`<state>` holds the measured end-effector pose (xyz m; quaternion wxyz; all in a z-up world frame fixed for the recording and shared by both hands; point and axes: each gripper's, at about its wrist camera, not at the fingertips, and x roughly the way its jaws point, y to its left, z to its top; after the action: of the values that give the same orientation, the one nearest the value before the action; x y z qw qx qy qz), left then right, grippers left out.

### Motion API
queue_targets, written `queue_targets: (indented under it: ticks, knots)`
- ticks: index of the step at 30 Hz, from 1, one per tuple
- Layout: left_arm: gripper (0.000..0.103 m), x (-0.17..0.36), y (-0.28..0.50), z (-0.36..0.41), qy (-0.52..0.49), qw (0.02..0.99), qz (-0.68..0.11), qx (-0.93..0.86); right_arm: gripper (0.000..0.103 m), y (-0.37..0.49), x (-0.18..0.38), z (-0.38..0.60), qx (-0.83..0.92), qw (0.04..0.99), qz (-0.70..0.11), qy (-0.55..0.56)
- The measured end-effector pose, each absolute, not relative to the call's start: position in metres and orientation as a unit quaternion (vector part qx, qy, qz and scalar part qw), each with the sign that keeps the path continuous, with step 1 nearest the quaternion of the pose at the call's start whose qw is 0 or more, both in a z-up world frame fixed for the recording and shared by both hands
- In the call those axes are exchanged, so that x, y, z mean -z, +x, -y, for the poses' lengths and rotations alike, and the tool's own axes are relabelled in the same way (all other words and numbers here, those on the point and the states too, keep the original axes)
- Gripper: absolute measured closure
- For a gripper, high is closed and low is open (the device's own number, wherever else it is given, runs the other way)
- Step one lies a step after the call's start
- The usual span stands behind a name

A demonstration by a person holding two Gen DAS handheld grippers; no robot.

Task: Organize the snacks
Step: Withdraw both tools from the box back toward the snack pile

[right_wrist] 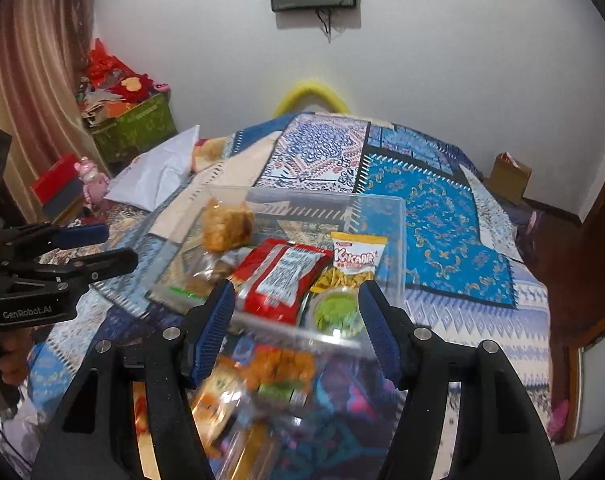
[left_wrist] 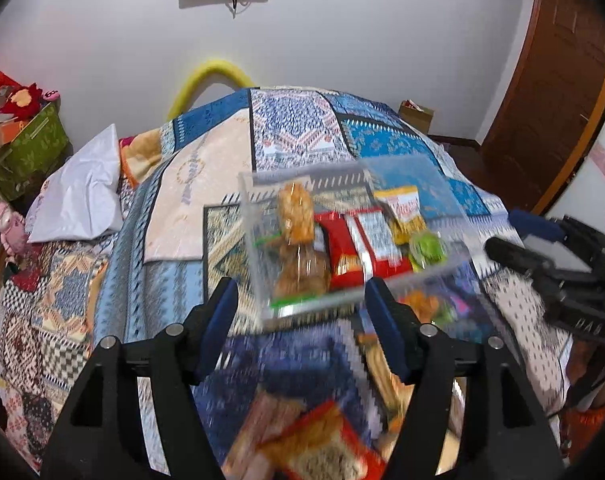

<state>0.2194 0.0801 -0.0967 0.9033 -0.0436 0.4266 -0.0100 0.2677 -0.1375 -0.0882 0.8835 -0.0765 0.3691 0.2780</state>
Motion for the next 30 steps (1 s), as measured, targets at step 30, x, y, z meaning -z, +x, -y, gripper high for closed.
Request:
queue_targets:
  ticks: [30]
  knots:
    - [0.037, 0.181, 0.092, -0.059, -0.041, 0.862, -0.504, 0.038, 0.037, 0.178, 0.194, 0.158, -0.275, 0.838, -0.467, -0.070]
